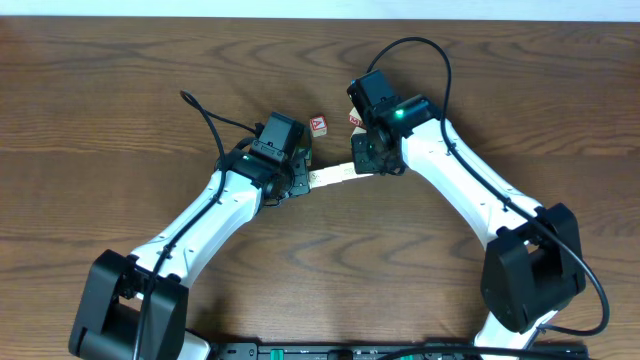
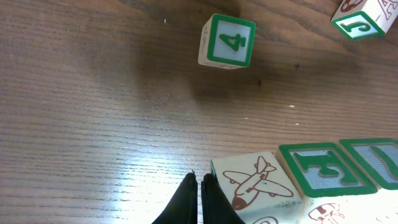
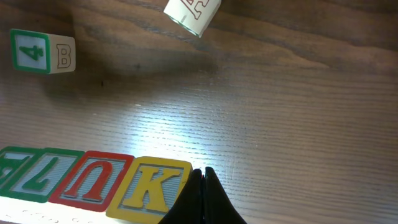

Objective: Lift 5 blocks

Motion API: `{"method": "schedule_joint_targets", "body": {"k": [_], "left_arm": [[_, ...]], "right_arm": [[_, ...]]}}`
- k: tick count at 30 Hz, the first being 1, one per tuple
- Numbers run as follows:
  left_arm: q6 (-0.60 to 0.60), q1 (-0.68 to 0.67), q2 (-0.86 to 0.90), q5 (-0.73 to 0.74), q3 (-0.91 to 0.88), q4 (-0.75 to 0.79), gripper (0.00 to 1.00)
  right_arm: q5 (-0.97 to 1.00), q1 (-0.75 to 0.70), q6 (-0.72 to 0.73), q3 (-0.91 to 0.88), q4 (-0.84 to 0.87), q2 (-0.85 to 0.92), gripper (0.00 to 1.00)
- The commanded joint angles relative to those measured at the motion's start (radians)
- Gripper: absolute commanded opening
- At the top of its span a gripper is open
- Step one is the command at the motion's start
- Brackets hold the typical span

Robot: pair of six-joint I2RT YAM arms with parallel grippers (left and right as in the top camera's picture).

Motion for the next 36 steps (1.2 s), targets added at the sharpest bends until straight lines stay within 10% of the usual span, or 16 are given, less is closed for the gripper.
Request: {"method": "schedule_joint_targets", "body": {"k": [1,36], "left_arm": [[-0.002,-0.061,-0.003,0.226,0.084,0.068,0.07],[-0.005,-0.061,-0.001,0.284,0.084,0.11,0.07]], "right_arm": [[-0.346,0.075,0.026,-0.003,0.042,0.014,0.01],[-0.603,0.06,-0.019,-0.026,0.105,0.014,0.01]]}}
